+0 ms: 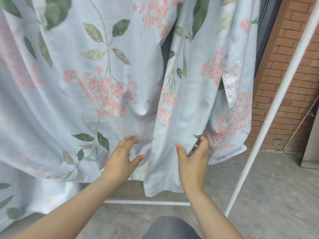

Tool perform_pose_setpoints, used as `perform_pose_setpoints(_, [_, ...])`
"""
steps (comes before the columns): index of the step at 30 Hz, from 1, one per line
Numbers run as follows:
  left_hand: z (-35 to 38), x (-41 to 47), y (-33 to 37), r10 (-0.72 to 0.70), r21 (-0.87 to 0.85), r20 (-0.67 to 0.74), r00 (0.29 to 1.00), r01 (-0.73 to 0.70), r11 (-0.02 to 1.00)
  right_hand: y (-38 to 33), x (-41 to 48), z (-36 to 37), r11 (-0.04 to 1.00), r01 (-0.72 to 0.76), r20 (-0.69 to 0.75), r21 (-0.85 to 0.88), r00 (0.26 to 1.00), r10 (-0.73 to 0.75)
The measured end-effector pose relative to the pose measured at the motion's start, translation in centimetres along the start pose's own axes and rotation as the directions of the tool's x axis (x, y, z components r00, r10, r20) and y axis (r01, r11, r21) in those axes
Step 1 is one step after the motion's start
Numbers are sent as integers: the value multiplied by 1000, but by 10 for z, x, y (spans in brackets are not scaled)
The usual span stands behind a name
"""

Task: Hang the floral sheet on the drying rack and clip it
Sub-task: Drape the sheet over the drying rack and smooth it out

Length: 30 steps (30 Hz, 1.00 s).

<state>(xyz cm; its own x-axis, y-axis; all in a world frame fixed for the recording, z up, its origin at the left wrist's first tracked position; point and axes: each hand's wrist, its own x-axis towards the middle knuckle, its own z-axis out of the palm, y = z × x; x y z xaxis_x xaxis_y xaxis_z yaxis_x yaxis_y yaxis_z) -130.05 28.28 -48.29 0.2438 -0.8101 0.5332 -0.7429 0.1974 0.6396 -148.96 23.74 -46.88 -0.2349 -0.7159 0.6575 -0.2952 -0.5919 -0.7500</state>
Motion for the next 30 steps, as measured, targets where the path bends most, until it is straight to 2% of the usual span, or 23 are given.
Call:
perform_pose_setpoints(1, [-6,0,0,0,-6,-15,1000,0,1000,-12,-6,2,998,68,-26,19,997,-67])
perform_pose_setpoints(3, [-21,-3,-4,-17,-21,-57,998,16,1000,-36,-13,9,960,272,-41,-62,961,-274])
perform_pose_setpoints(5, [-39,-7,-12,-44,-26,-104,994,42,999,-53,-14,23,897,426,85,-119,904,-418])
perform_pose_setpoints(6, [-49,-10,-17,-53,-22,-127,991,50,998,-61,-14,32,885,453,184,-105,884,-430])
perform_pose_setpoints(8, [-71,-16,-29,-70,-10,-166,984,69,998,-70,-16,54,891,450,349,-59,846,-404])
perform_pose_setpoints(12, [-120,-30,-55,-124,-13,-269,955,125,992,-98,-34,103,888,459,496,36,763,-415])
perform_pose_setpoints(22, [-257,-75,-137,-256,24,-540,802,319,948,-188,-115,250,869,390,609,303,622,-492])
perform_pose_setpoints(26, [-311,-90,-170,-307,41,-595,743,409,911,-223,-143,304,865,344,603,364,621,-501])
perform_pose_setpoints(28, [-333,-99,-188,-316,52,-616,721,438,898,-239,-156,327,866,352,571,355,652,-499])
perform_pose_setpoints(30, [-347,-105,-203,-341,35,-624,703,461,887,-251,-167,347,852,434,480,292,704,-523])
